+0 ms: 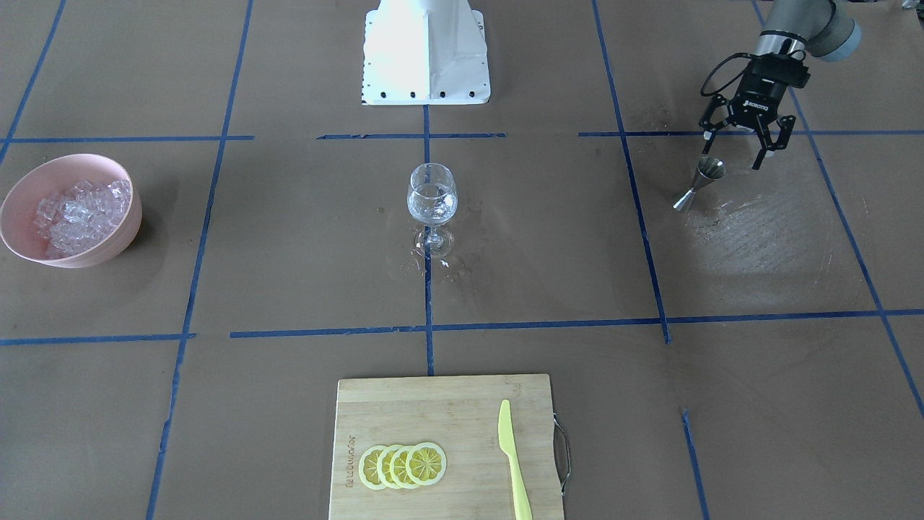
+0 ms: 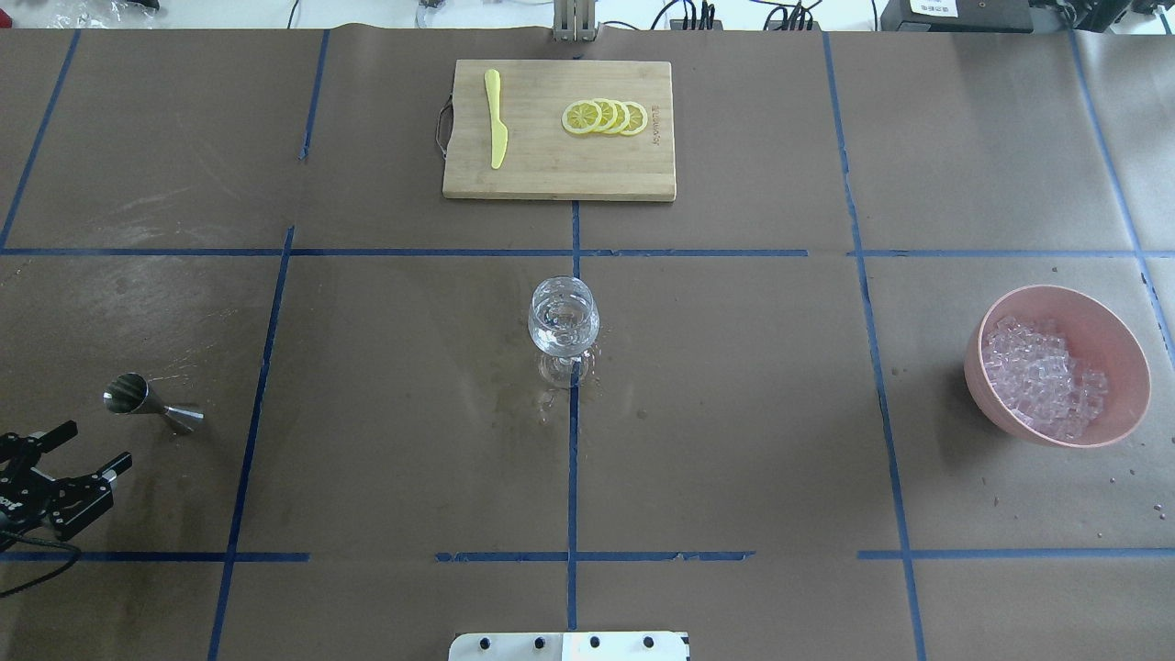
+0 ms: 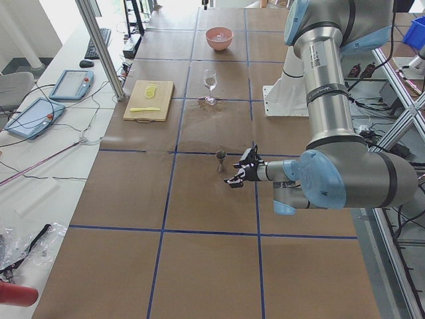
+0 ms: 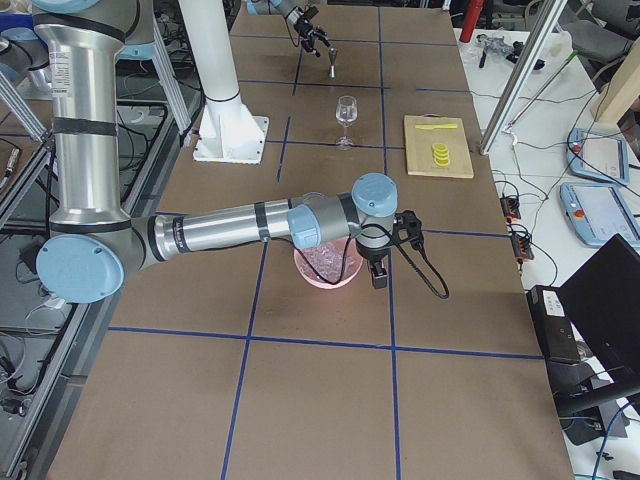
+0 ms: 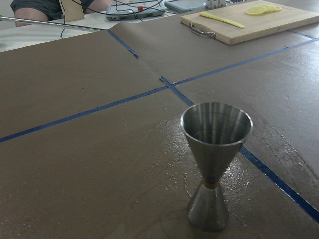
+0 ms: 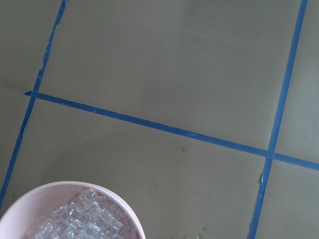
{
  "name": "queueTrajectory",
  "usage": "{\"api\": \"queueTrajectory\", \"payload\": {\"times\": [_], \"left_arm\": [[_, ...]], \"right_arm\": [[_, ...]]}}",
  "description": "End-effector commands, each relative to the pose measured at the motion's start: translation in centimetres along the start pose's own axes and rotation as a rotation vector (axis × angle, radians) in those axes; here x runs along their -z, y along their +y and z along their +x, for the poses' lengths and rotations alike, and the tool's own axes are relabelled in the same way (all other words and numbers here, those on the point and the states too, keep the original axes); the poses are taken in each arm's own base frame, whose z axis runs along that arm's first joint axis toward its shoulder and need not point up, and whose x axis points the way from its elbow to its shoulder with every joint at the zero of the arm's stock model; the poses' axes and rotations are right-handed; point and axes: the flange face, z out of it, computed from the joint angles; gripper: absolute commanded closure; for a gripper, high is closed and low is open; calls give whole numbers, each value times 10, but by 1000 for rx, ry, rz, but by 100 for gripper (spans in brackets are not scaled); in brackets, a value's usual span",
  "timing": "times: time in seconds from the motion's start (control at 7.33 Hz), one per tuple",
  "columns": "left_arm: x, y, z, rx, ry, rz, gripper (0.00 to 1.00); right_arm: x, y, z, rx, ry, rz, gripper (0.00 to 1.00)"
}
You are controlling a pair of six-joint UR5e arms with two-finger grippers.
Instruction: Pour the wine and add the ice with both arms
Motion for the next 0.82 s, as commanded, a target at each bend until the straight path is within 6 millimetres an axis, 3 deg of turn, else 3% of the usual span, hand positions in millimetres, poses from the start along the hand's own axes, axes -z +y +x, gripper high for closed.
{"api": "queueTrajectory", "payload": {"times": [0.0, 0.14, 0.27, 0.41, 0.68], "left_arm": [[4, -18, -54, -83, -54, -35, 0], [5, -17, -74, -86, -54, -77, 0], [2, -31, -107, -113, -107, -107, 0], [-29, -68, -130, -151, -151, -153, 0], [-61, -110, -159, -169, -208, -241, 0]], "right_arm": [[-1, 0, 1, -1, 1, -2, 0], [-1, 0, 1, 0, 2, -1, 0], [1, -4, -1, 9, 6, 5, 0], [10, -7, -1, 11, 9, 25, 0], [36, -9, -27, -79, 6, 76, 0]]}}
